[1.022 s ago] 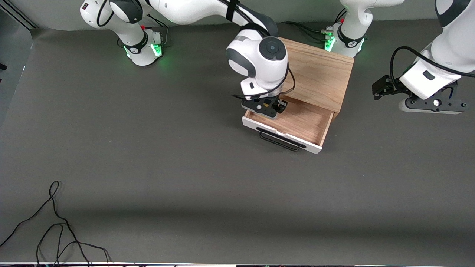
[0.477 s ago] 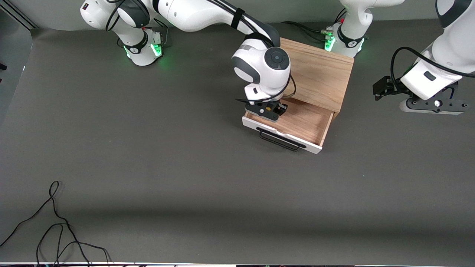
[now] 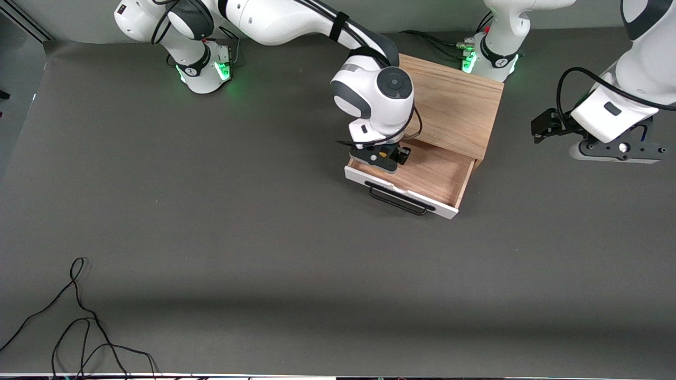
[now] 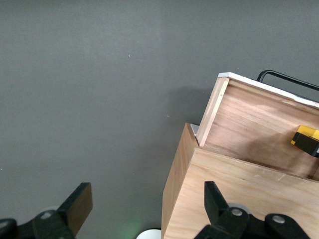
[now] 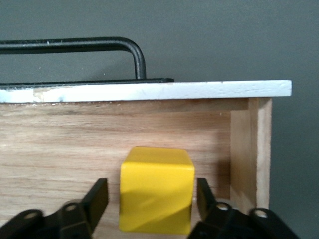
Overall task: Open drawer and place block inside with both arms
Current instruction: 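Lower the cube into the drawer and open the right gripper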
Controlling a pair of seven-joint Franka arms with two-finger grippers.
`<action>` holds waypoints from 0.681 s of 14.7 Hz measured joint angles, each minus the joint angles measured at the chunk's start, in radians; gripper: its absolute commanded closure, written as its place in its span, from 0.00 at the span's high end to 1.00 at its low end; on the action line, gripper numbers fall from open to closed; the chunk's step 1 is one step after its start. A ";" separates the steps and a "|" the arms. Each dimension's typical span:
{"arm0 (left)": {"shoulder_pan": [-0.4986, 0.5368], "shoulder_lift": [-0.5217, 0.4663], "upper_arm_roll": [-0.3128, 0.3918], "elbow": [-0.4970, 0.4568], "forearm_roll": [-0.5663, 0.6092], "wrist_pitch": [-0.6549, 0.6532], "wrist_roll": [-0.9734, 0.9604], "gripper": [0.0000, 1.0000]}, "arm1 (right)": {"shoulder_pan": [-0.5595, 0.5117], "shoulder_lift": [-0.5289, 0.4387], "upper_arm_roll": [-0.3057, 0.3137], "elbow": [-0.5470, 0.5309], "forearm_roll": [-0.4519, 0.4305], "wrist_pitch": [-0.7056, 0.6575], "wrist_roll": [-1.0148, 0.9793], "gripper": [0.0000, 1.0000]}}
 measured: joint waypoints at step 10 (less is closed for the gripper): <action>0.000 0.000 0.003 -0.004 0.000 0.000 0.000 1.00 | -0.035 -0.157 -0.027 0.074 -0.001 -0.183 -0.003 1.00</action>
